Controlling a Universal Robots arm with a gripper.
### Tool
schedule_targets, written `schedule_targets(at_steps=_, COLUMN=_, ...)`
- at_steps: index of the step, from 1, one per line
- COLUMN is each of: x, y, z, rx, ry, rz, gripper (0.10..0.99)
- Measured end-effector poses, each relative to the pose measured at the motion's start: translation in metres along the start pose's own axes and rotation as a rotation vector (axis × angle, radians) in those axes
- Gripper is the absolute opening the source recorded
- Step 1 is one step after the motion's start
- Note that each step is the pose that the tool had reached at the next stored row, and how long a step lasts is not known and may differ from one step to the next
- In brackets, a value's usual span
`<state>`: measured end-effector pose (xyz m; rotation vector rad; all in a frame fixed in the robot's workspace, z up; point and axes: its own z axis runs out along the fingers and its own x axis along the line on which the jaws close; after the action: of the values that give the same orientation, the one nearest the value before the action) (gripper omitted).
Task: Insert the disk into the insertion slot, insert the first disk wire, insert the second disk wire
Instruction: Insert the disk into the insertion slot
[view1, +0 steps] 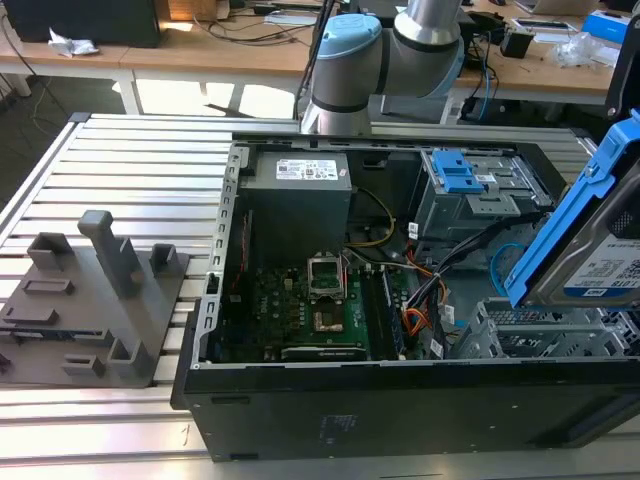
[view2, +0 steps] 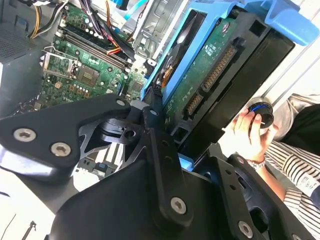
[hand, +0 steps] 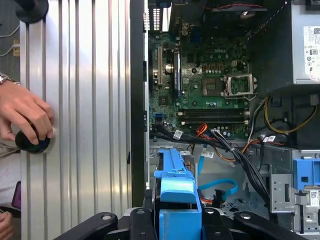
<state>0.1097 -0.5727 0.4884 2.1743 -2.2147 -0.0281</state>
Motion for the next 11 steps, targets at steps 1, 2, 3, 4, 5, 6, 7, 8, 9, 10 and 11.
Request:
schedule_targets(at_steps=1, x=0.0, y=0.0, z=0.0007, rx=0.0, ry=0.0001, rz=0.0, gripper=0.361)
schedule_targets(at_steps=2, x=0.0, y=-0.0001, z=0.0022, rx=0.0, ry=0.0001, rz=0.0, gripper=0.361)
schedule_targets(at_steps=3, x=-0.0001, y=-0.0001, z=0.003, rx=0.0, ry=0.0, rz=0.0, gripper=0.361)
schedule_targets(at_steps=4, x=-0.0001, y=-0.0002, z=0.0036, rx=0.0, ry=0.0, rz=0.0, gripper=0.361)
schedule_targets(at_steps=5, x=-0.0001, y=-0.0002, z=0.0038, rx=0.0, ry=0.0001, rz=0.0, gripper=0.361)
schedule_targets(at_steps=6, x=-0.0001, y=-0.0002, z=0.004, rx=0.0, ry=0.0002, rz=0.0, gripper=0.361)
schedule_targets(at_steps=7, x=-0.0001, y=-0.0002, z=0.0044, rx=0.0, ry=0.0001, rz=0.0, gripper=0.361)
schedule_targets(at_steps=8, x=-0.0001, y=-0.0002, z=0.0047, rx=0.0, ry=0.0003, rz=0.0, gripper=0.361)
schedule_targets(at_steps=9, x=-0.0001, y=-0.0002, z=0.0053, rx=0.0, ry=0.0002, rz=0.0, gripper=0.361)
schedule_targets(at_steps=10, x=-0.0001, y=-0.0002, z=0.0059, rx=0.0, ry=0.0002, rz=0.0, gripper=0.361)
schedule_targets(at_steps=11, x=-0.0001, y=-0.0002, z=0.0063, rx=0.0, ry=0.0002, rz=0.0, gripper=0.361)
